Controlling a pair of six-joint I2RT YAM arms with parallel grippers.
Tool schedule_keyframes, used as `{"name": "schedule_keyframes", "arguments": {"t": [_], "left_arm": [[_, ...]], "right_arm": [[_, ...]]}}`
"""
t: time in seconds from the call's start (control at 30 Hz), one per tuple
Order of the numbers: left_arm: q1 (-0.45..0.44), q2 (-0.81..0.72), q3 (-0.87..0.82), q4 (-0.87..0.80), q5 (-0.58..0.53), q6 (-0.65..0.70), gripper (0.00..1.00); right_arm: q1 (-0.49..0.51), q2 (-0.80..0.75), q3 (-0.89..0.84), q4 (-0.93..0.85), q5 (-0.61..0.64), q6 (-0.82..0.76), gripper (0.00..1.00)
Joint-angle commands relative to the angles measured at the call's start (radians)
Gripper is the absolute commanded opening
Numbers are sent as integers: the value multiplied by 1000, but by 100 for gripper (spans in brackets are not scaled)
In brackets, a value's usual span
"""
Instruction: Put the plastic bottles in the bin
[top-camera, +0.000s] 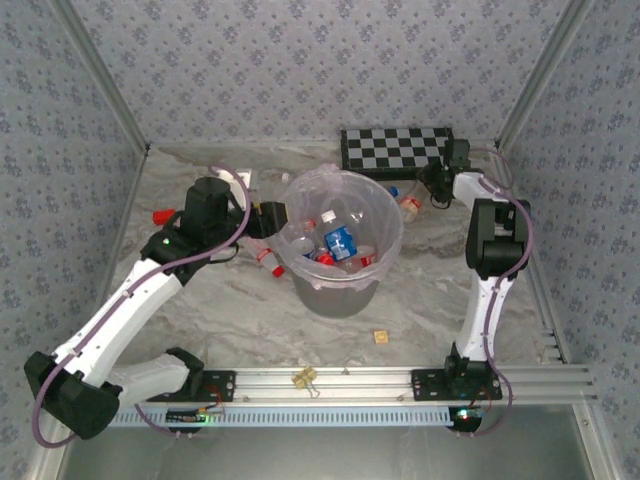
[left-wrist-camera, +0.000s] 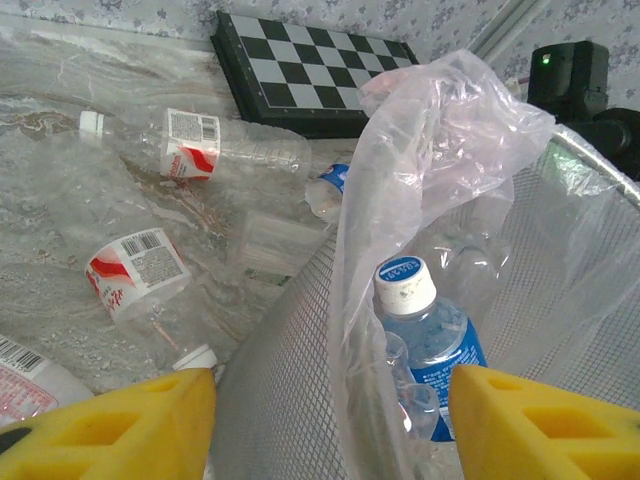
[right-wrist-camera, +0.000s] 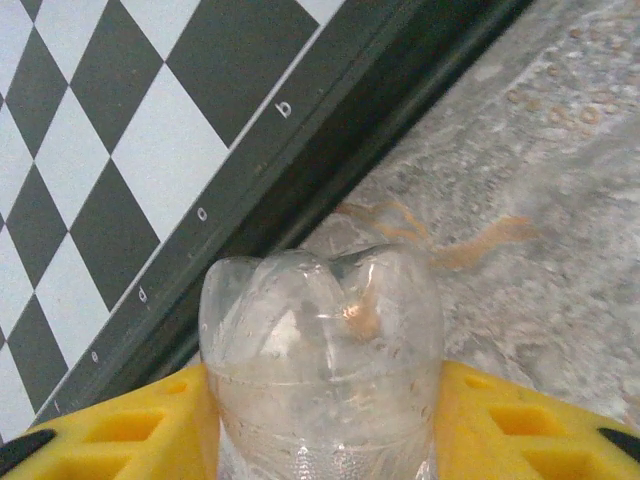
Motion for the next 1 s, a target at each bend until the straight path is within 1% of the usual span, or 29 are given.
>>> {"name": "schedule_keyframes", "arguments": {"t": [0.0,0.1,0.13,0.2,0.23,0.33,0.43,0.57,0.7,0.87,0.97], "left_arm": [[4,12,31,3,26,5,62],[4,18,34,-8,22,17,62],[4,21,36,-12,22,21,62],[4,26,40,-17,26,24,61],[5,30,42,-19,33,25,61],[4,41,39,2,70,23,60],[6,53,31,32,99,12,56],[6,76,32,39,104,15,49],[5,104,47,39,106,22,37],[5,131,66,46,117,26,26],[5,145,78,43,123,34,22]], "right_arm": [[-10,-107,-34,-41,43,-70,49],[-20,-179,-72,-52,52,-113,47],[-22,-210,-85,-57,56,-131,45],[-28,-271,-105,-67,58,-148,43],[-31,-306,-113,-72,54,-187,43],[-44,-411,-111,-102,12,-230,43],[-45,-539,-105,-133,-32,-271,39],[-27,-707,-65,-194,-54,-320,39],[5,-844,-11,-223,-64,-346,37],[48,-906,93,-250,-159,-343,36],[124,-907,137,-240,-212,-341,36]]}}
